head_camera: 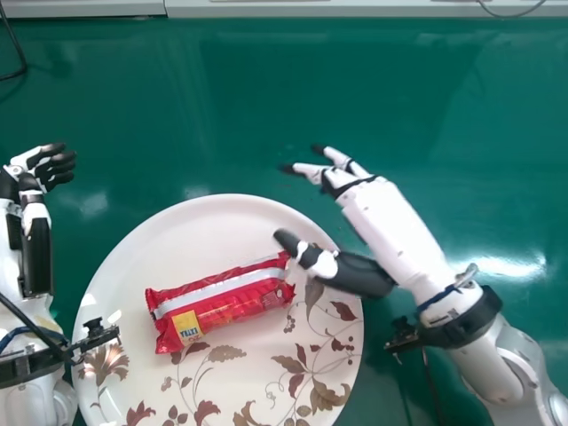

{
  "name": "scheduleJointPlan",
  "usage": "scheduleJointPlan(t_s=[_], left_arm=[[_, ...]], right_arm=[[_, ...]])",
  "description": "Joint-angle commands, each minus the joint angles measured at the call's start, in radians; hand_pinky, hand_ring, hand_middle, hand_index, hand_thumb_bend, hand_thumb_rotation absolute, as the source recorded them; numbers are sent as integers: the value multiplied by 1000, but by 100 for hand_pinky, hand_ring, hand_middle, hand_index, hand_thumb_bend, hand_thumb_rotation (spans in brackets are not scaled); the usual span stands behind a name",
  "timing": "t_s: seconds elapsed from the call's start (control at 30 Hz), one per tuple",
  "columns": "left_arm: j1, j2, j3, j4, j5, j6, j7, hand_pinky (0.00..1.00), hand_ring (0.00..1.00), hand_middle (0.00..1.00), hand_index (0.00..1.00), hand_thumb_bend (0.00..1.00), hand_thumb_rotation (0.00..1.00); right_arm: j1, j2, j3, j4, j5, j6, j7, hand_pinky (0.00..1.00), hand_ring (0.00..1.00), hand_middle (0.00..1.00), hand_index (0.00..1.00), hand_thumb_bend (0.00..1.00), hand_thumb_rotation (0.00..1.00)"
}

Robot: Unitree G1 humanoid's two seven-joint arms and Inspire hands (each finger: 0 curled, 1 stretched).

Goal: Pick up biscuit and place it in the plate

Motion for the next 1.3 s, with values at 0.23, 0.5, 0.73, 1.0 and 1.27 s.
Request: scheduleJointPlan(t_s=[0.23,0.5,0.73,1.0,1.27], left_arm=[[50,18,29,61,-23,-36,-16,70,72,71,73,11,15],[59,27,41,73,-34,-56,-24,68,71,71,73,13,19],[72,23,46,31,-28,-30,-22,69,71,70,73,13,21],[91,7,41,19,-9,-28,-13,70,71,71,73,13,21],[73,-12,27,13,38,4,4,67,71,72,75,13,17]], right_arm=[[110,127,-78,-45,-27,33,-176,48,62,75,78,58,64],[126,157,-84,-13,-37,35,-234,56,68,75,77,54,60],[83,162,-100,49,-57,42,-292,52,66,73,74,54,66],[60,153,-116,111,-43,15,-345,51,65,72,73,40,63],[22,148,-132,156,-41,29,-368,57,70,74,73,29,73]])
